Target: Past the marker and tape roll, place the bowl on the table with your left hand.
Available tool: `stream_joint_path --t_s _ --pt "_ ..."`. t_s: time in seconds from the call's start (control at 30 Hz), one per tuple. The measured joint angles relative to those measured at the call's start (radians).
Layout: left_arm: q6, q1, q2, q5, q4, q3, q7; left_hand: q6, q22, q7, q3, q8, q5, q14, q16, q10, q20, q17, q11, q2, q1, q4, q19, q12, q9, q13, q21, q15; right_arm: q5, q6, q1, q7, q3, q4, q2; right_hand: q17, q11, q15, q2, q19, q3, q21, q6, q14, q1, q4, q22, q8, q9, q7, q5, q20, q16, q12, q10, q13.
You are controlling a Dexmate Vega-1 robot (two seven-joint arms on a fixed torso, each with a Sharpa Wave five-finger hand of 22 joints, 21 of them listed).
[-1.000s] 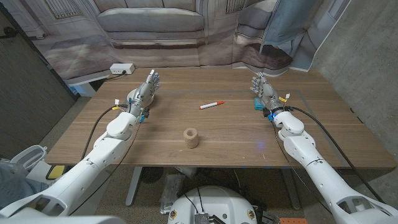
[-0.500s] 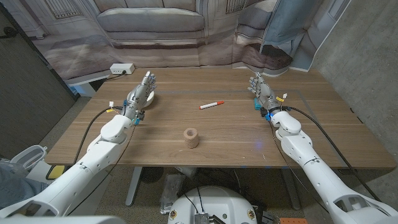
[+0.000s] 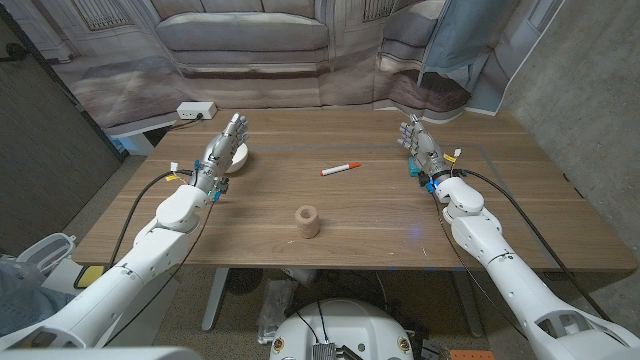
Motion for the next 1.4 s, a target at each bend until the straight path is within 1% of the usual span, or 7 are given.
stream_joint_path --t_s 0.1,0.33,0.43,0.6,0.8,1.07,1.4 --pt "0.000 0.011 0.007 0.006 -0.015 -0.006 0.010 0.005 0.000 0.005 -0.004 0.000 0.000 0.000 0.000 0.000 0.000 0.000 0.000 0.004 0.004 -0.004 0.000 0.000 0.000 0.000 0.000 0.000 0.000 -0.002 0.001 0.002 0.001 -0.001 -0.001 0.000 0.002 0.000 0.000 0.000 0.000 -0.004 0.000 0.000 0.000 0.000 0.000 0.000 0.000 0.000 0.000 0.000 0.000 0.000 0.002 0.000" --pt "0.006 0.041 0.023 0.020 -0.055 -0.022 0.036 0.011 0.000 0.000 -0.004 0.000 0.000 0.004 0.000 0.005 0.000 0.000 -0.005 0.004 0.004 -0.004 0.000 0.000 0.000 0.000 0.000 -0.004 0.001 -0.009 0.002 0.006 0.003 -0.003 -0.005 0.000 0.002 0.006 0.000 0.000 0.000 -0.004 0.000 0.006 0.000 0.000 0.000 0.000 0.000 0.000 0.000 0.000 0.000 -0.008 0.002 0.000" --pt "0.011 0.054 0.029 0.026 -0.072 -0.029 0.047 0.011 0.000 0.000 -0.004 0.000 0.000 0.011 0.000 0.005 0.000 0.000 -0.005 0.004 0.004 -0.004 0.000 0.000 0.000 0.000 0.000 0.000 0.002 -0.012 0.002 0.008 0.005 -0.004 -0.006 0.000 0.002 0.006 0.000 0.000 -0.004 -0.004 0.005 0.006 0.000 -0.004 0.000 0.000 0.000 -0.005 0.000 0.000 0.000 -0.008 0.002 0.000" --pt "0.018 0.071 0.036 0.034 -0.095 -0.038 0.064 0.011 0.000 0.000 -0.004 0.000 0.000 0.011 0.000 0.011 0.004 0.000 0.000 0.008 0.008 -0.004 0.004 0.000 0.000 0.000 -0.007 0.001 0.005 -0.015 0.006 0.014 0.006 -0.004 -0.007 0.000 0.004 0.006 0.000 0.004 -0.004 -0.004 0.009 0.006 0.000 -0.004 0.000 0.000 0.000 -0.002 0.000 0.004 0.000 -0.008 0.004 0.000" --pt "0.023 0.100 0.046 0.046 -0.136 -0.057 0.086 0.016 0.000 -0.005 -0.004 0.000 0.000 0.011 0.000 0.011 0.000 0.000 0.000 0.008 0.008 -0.004 0.008 -0.006 0.000 0.000 -0.007 0.001 0.008 -0.015 0.014 0.028 0.006 0.011 -0.005 0.000 0.005 0.009 0.000 0.013 -0.004 -0.012 0.009 0.009 0.000 -0.004 0.000 0.000 0.000 -0.002 0.000 0.001 -0.001 -0.008 0.005 0.000" --pt "0.031 0.135 0.061 0.068 -0.187 -0.083 0.114 0.016 0.000 -0.005 -0.008 0.000 0.000 0.017 0.000 0.014 0.003 0.000 -0.004 0.008 0.008 -0.008 0.011 -0.007 0.000 0.000 -0.011 0.006 0.007 -0.010 0.019 0.036 0.008 0.022 -0.001 0.000 0.005 0.009 0.000 0.013 -0.004 -0.018 0.009 0.009 0.000 -0.004 0.000 0.000 0.000 -0.002 0.000 0.001 -0.008 -0.008 0.005 0.000" --pt "0.037 0.159 0.070 0.087 -0.215 -0.109 0.133 0.020 0.000 -0.002 -0.008 0.000 0.000 0.021 0.000 0.016 0.000 0.000 -0.005 0.008 0.016 -0.008 0.015 -0.007 0.000 0.000 -0.011 0.002 0.004 -0.004 0.021 0.037 0.010 0.025 0.002 0.000 0.005 0.009 0.004 0.013 -0.004 -0.022 0.009 0.009 -0.004 -0.004 0.000 0.000 0.000 -0.002 0.000 0.002 -0.008 -0.015 0.005 0.000"
